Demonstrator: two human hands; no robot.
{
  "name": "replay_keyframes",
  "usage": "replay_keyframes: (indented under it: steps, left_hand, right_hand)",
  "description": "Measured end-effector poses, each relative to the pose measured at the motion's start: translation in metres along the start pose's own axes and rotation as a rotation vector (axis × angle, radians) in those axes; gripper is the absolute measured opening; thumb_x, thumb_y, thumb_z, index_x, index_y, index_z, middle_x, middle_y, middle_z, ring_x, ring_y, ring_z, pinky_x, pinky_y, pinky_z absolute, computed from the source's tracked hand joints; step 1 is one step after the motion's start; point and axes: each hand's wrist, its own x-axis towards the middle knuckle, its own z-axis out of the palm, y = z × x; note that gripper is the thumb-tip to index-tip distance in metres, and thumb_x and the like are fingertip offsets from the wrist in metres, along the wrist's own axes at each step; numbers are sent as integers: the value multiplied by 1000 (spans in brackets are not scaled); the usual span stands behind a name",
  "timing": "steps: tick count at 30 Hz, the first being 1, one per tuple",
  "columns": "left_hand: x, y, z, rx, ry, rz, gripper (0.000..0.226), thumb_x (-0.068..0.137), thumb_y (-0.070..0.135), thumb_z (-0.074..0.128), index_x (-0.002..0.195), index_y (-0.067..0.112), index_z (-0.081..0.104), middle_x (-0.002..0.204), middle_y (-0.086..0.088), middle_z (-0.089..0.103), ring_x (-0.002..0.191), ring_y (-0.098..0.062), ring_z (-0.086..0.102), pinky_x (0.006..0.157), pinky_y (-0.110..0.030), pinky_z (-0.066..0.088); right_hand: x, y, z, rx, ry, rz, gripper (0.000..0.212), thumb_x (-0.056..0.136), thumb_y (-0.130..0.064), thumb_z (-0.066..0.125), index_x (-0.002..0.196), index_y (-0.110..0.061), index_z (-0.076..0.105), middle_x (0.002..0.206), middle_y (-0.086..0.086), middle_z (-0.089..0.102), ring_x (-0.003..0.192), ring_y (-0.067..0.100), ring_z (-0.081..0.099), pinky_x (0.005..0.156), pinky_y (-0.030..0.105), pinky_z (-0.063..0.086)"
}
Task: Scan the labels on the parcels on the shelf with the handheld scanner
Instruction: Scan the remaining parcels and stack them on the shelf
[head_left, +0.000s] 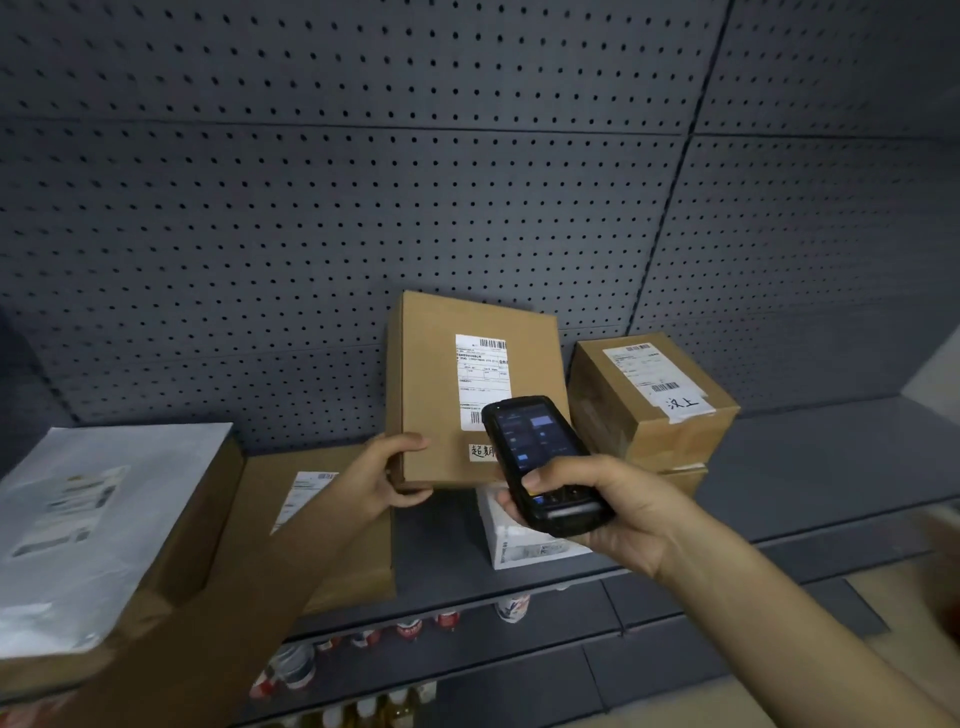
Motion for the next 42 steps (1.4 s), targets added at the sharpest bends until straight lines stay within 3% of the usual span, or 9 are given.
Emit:
replay_keyframes:
  steps: [3, 5, 12, 18, 28, 35, 38, 40, 42]
  left_hand:
    - [14, -14, 22, -21, -6, -81, 35, 77, 13, 75, 108, 14, 59, 123, -11, 55, 118, -32, 52, 87, -55, 52]
    - [24, -25, 34, -56, -1, -137, 30, 77, 15, 75, 103, 16, 60, 117, -10, 57, 114, -33, 54, 90, -57, 49]
    - [54, -54, 58, -117, 26, -246, 38, 75, 15, 77, 109, 16, 60, 122, -12, 57, 114, -36, 52, 96, -62, 45]
    - [62, -67, 55, -122, 62, -290, 77, 54, 21, 87, 123, 15, 53, 132, -15, 51, 118, -38, 50, 85, -58, 53]
    - [68, -66, 53, 75, 104, -326, 52, 83, 48, 68, 122, 21, 47, 117, -9, 57, 112, -34, 54, 88, -59, 49]
    - [59, -49, 12, 150, 299, -161, 67, 81, 59, 65, 134, 21, 48, 131, -1, 53, 115, -21, 52, 86, -39, 49]
    - [47, -40, -25, 180, 314, -90, 46, 94, 46, 55, 131, 18, 51, 129, 3, 54, 121, -19, 51, 101, -38, 43]
    - [37, -37, -53, 144, 363, -44, 17, 100, 31, 50, 102, 17, 60, 110, -3, 59, 103, -14, 62, 92, -29, 48]
    - [26, -35, -77, 191, 420, -7, 17, 100, 23, 50, 84, 21, 56, 92, -6, 57, 64, -2, 64, 61, -14, 50]
  right_hand:
    - [6, -1, -19, 37, 53, -19, 26, 76, 18, 53, 98, 7, 59, 86, 23, 65, 70, 31, 70, 69, 38, 60]
    - [13, -3, -34, 43, 79, -8, 31, 74, 17, 55, 103, 7, 57, 89, 24, 64, 71, 32, 70, 72, 39, 59]
    - [40, -26, -86, 9, 145, 11, 34, 75, 17, 56, 109, 11, 57, 90, 25, 66, 71, 31, 70, 76, 40, 56]
    - [59, -45, -118, -8, 146, 55, 29, 76, 17, 55, 104, 11, 58, 86, 26, 70, 72, 30, 71, 73, 37, 58]
    - [85, -39, -123, 3, 124, 100, 33, 75, 18, 56, 107, 9, 57, 94, 29, 67, 73, 33, 71, 70, 40, 59]
    - [101, -30, -101, -51, 98, 131, 42, 73, 16, 59, 113, 8, 55, 110, 32, 63, 76, 32, 71, 71, 38, 59]
    - [113, -20, -83, -67, 73, 159, 42, 73, 15, 59, 114, 7, 54, 110, 31, 61, 77, 32, 70, 71, 39, 59]
    - [122, -9, -68, -81, 55, 178, 35, 74, 16, 59, 107, 6, 56, 103, 29, 62, 75, 32, 70, 67, 38, 60]
    - [131, 4, -51, -94, 37, 187, 28, 72, 16, 59, 99, 6, 58, 97, 28, 63, 76, 33, 70, 69, 38, 60]
